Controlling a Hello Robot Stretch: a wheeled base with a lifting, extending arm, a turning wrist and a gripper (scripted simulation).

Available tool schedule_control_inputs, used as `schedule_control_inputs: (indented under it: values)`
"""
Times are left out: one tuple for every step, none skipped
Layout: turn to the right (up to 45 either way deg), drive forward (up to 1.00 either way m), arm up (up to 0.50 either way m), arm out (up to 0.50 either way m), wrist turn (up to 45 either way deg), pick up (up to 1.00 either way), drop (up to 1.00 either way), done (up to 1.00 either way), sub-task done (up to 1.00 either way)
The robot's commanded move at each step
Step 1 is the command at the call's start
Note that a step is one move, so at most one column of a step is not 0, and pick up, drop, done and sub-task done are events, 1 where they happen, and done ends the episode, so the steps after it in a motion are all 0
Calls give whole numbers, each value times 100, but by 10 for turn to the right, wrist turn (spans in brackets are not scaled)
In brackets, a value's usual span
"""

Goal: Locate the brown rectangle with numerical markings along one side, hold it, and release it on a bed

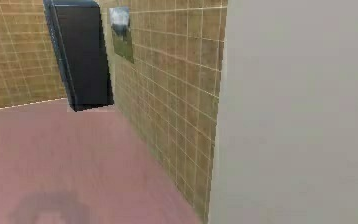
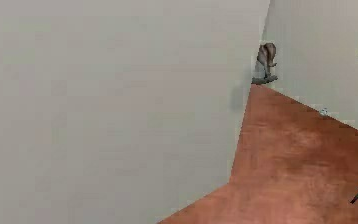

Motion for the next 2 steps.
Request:
schedule_control_inputs:
  values:
    - [150,0,0,0,0,0,0,0,0]
    - [0,5,0,0,0,0,0,0,0]
